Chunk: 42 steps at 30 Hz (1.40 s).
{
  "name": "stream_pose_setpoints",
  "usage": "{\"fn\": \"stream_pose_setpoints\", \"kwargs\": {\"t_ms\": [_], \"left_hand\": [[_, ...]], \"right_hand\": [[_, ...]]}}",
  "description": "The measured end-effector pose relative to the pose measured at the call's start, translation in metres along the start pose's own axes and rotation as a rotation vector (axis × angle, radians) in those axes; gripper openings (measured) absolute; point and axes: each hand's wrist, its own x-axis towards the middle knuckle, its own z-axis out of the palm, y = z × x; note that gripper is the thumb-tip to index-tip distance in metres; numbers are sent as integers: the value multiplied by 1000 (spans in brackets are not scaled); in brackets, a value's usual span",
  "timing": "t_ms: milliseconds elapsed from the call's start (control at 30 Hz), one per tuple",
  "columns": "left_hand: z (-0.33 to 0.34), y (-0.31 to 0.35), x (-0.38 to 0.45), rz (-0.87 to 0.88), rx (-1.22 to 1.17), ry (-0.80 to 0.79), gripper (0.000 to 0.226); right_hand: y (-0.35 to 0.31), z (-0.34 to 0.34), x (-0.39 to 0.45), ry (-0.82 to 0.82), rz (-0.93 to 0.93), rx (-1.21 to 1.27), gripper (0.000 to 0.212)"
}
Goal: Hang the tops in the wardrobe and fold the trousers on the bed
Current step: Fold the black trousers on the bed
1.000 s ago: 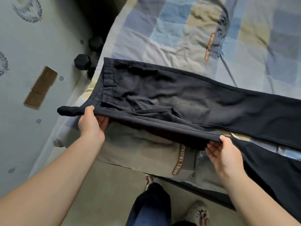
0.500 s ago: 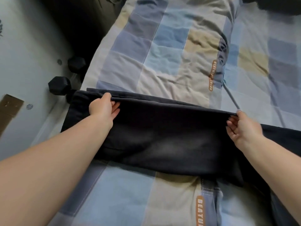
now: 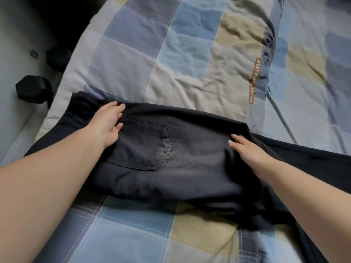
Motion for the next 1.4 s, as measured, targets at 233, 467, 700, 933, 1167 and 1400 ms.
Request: {"fn": "stream_pose_setpoints", "kwargs": {"t_ms": [233, 467, 700, 933, 1167, 1400], "left_hand": [[1, -5, -15, 112, 88, 59, 22], [52, -38, -116, 205, 203, -137, 14], [133, -119, -220, 41, 206, -280, 14], [206, -230, -316, -231, 297, -329, 9], [269, -373, -402, -487, 406, -231, 46], [305, -421, -440, -559, 326, -307, 24]], "right_hand": [[7, 4, -17, 161, -124, -41, 43], [59, -15, -100, 198, -237, -65, 42], [139, -82, -154, 196, -262, -196, 43], [246, -183, -200, 189, -197, -287, 45], [386, -297, -242, 146, -10, -499, 60], [459, -304, -232, -40, -148, -827, 78]]}}
